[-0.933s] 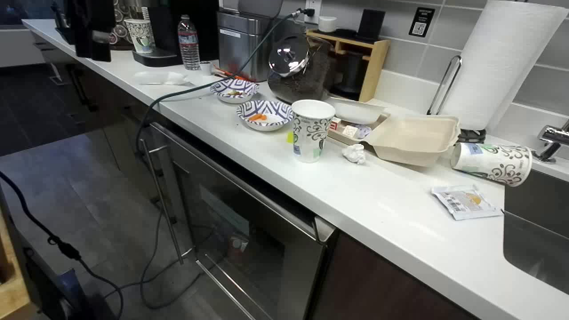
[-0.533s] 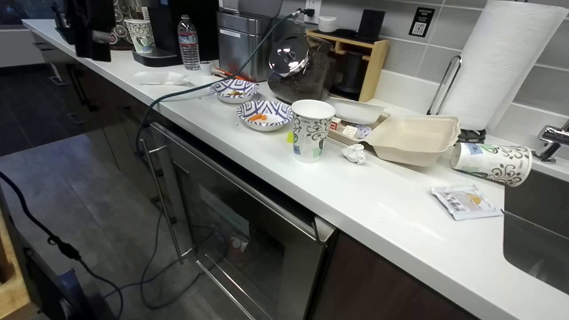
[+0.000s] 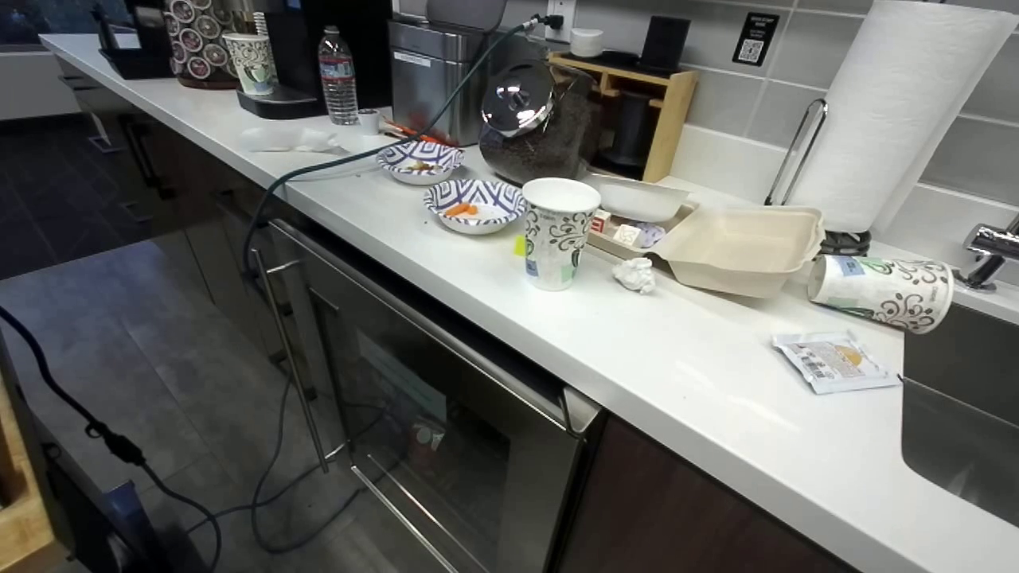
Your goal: Clean the countertop
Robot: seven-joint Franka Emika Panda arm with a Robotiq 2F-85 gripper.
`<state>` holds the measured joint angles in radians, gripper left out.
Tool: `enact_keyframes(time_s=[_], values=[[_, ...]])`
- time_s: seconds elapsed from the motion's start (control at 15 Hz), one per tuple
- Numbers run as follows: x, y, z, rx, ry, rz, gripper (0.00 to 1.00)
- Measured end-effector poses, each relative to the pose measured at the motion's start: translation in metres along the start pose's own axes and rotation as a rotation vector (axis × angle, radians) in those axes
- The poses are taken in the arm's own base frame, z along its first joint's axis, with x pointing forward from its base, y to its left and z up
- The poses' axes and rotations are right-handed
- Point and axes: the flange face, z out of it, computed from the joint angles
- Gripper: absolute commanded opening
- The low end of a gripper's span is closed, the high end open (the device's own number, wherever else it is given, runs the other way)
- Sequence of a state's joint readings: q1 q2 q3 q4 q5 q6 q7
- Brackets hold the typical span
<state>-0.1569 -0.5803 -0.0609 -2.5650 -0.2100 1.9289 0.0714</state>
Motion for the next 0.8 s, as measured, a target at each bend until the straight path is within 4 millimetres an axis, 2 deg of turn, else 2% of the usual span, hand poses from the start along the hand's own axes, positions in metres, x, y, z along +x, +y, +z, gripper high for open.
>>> enact_keyframes(time_s=[0.27,0.4,0.53,0.8], values=[[-0.023,-0.095,-0.014,0.001,0.114,0.135,1.00],[-0.032,-0.131,-0.014,-0.025,0.138,0.113,1.00],[-0.036,-0.144,-0.014,-0.038,0.144,0.083,1.00],[-0.035,-0.142,-0.014,-0.035,0.143,0.087,1.00]])
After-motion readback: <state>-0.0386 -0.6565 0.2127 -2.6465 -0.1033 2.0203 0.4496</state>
